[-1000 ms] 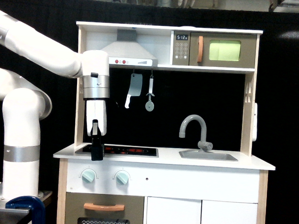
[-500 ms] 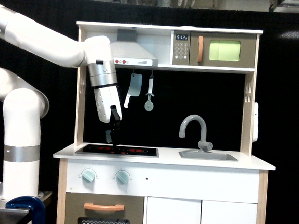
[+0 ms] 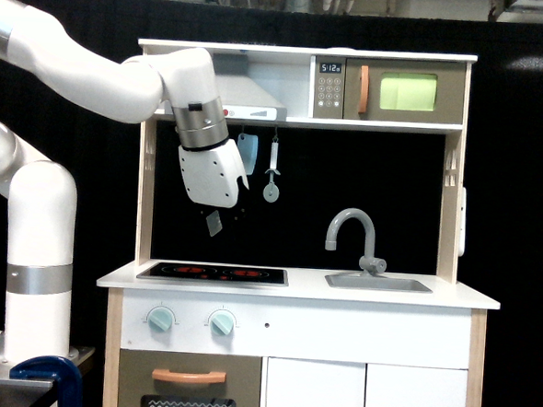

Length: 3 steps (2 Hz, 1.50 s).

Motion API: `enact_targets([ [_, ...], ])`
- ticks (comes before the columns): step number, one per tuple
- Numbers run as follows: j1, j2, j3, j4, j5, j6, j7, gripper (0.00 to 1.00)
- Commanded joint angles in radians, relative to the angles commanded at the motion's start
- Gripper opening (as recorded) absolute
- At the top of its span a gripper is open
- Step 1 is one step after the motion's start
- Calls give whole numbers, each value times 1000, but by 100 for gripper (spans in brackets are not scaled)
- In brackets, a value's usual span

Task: Turn on the faucet

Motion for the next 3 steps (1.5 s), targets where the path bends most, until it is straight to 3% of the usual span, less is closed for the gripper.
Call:
enact_targets([
  [1, 525, 34, -594, 138, 272, -39, -535, 100],
  [2, 782, -136, -964, 227, 277, 60, -795, 100],
  [3, 861, -262, -1095, 227, 258, 46, -878, 100],
])
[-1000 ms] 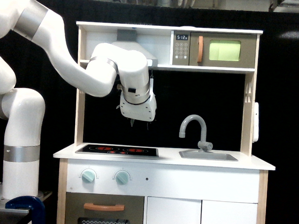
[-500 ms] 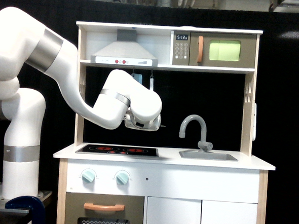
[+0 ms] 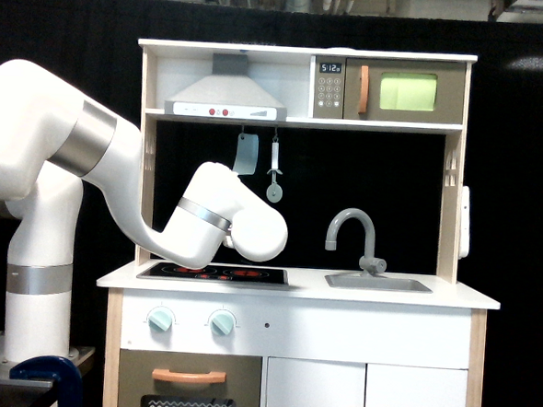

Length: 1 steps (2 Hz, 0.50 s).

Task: Turn on the faucet

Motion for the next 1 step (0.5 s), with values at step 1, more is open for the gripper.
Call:
enact_targets([
  [1, 74, -64, -6, 39, -16, 22, 22, 100],
])
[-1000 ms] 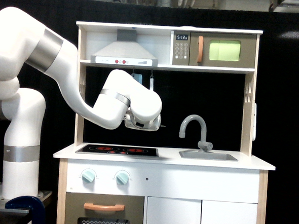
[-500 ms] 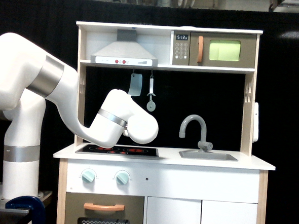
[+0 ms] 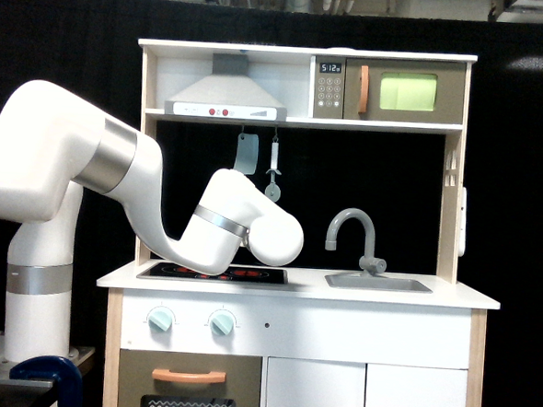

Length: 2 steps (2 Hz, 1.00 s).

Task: Turn on the faucet

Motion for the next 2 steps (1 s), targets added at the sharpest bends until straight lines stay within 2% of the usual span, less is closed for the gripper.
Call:
enact_targets([
  [1, 43, -60, -6, -12, -8, -12, 1, 100],
  [2, 167, -112, -17, 32, -24, -102, 19, 100],
])
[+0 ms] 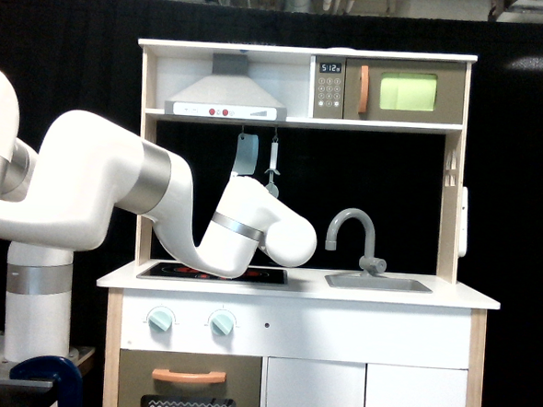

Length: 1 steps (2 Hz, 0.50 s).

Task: Turn on the faucet

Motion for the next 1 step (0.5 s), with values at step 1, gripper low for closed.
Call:
enact_targets([
  [1, 244, -84, -24, 127, -29, -132, 20, 100],
])
